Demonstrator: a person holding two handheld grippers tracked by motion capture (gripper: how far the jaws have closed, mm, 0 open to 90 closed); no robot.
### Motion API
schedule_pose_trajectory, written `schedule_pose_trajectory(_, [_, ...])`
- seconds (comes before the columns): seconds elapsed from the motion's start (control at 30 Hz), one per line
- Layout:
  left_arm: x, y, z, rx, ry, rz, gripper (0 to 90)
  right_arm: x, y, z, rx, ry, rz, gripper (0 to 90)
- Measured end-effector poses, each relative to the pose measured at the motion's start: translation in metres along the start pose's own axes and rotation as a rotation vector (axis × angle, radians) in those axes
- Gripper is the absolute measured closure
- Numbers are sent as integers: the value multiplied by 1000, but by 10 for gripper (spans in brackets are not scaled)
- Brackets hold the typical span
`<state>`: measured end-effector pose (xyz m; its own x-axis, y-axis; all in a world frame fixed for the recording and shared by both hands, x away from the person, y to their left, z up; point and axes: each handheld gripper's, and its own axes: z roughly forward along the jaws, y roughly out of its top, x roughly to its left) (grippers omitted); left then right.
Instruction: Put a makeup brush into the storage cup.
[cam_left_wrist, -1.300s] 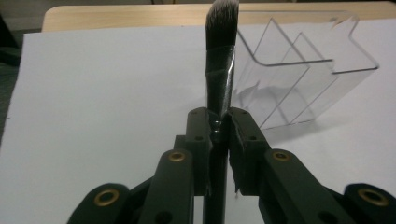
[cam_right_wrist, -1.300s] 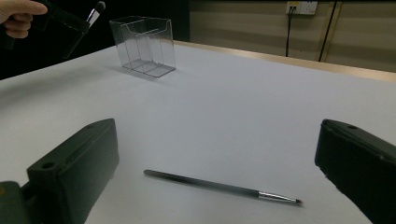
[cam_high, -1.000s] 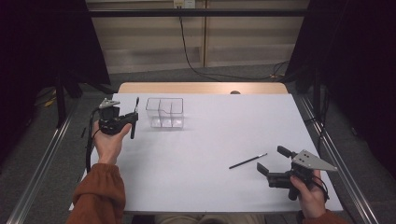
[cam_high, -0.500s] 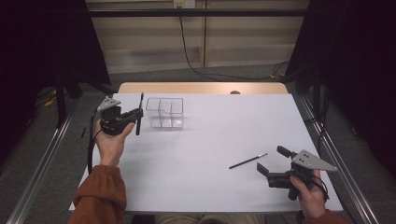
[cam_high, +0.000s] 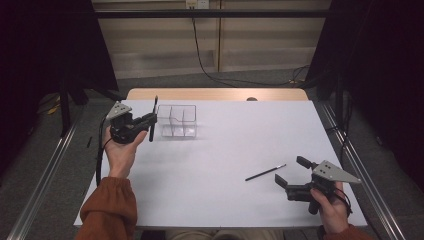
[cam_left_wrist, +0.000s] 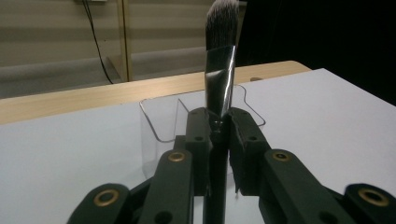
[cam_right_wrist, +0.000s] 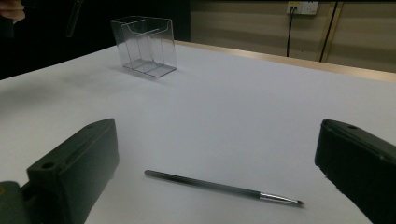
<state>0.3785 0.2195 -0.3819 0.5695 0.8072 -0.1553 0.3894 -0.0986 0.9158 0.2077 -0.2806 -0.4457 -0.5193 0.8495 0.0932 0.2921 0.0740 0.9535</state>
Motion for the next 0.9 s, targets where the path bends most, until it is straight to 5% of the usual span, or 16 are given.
schedule_pose_trajectory(0.63, [-32, 19, 21, -22, -74, 31, 790, 0, 0, 0, 0, 5, -3, 0])
schedule_pose_trajectory(0.9, [-40, 32, 33, -30, -69, 65, 790, 0, 0, 0, 0, 6, -3, 0])
